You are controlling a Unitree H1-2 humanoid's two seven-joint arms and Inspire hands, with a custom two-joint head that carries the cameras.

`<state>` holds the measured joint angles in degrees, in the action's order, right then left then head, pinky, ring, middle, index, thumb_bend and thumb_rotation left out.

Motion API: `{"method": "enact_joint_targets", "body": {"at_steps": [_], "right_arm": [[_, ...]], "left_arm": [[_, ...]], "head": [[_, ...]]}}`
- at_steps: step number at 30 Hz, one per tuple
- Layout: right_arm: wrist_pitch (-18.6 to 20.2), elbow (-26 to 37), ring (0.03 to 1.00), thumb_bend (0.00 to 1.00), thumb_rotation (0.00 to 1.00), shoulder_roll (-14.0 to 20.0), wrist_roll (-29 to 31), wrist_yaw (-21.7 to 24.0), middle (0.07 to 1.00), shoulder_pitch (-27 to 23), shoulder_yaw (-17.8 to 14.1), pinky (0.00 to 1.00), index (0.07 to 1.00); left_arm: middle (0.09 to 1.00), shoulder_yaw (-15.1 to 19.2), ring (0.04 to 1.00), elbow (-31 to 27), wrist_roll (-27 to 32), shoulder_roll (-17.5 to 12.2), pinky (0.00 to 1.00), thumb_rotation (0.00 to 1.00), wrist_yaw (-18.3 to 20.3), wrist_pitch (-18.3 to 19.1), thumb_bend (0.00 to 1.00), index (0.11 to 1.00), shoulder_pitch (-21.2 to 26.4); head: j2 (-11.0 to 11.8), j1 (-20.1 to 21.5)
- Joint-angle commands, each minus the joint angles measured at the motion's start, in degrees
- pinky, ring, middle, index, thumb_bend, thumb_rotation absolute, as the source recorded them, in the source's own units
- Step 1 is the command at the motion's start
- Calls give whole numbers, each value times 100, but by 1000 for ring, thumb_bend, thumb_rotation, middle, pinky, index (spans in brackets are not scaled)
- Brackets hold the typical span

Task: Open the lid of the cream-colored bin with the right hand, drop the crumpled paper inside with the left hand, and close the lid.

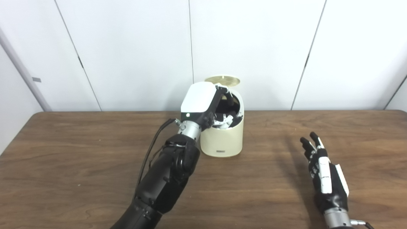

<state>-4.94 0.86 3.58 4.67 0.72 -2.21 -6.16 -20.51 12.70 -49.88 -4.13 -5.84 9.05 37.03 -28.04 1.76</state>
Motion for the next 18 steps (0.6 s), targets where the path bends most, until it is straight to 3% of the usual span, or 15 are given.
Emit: {"method": "enact_joint_targets", "body": {"at_steps": [1,8,10,12,18], "right_arm": [[-96,-546,953,524,1000,-43,19,9,902,298,13,991,955],[-104,-599,953,537,1000,-32,86,29,903,290,-6,991,956],[-127,-605,954,529,1000,-15,70,34,901,292,6,996,959],[-144,-626,952,516,1000,2,49,30,901,289,10,995,964],[-126,-654,952,520,1000,0,122,42,895,285,-11,997,961]], "left_arm": [[707,94,701,-136,11,-74,629,51,-132,-29,522,496,240],[648,268,622,-84,223,5,549,42,-544,-359,519,493,186],[546,330,549,-49,332,28,496,11,-682,-513,519,489,181],[543,421,437,-1,492,65,408,1,-853,-698,486,506,175],[521,473,423,-60,584,60,355,0,-1026,-827,474,495,143]], "head": [[-2,7],[8,-10],[11,-10],[16,-21],[22,-38]]}}
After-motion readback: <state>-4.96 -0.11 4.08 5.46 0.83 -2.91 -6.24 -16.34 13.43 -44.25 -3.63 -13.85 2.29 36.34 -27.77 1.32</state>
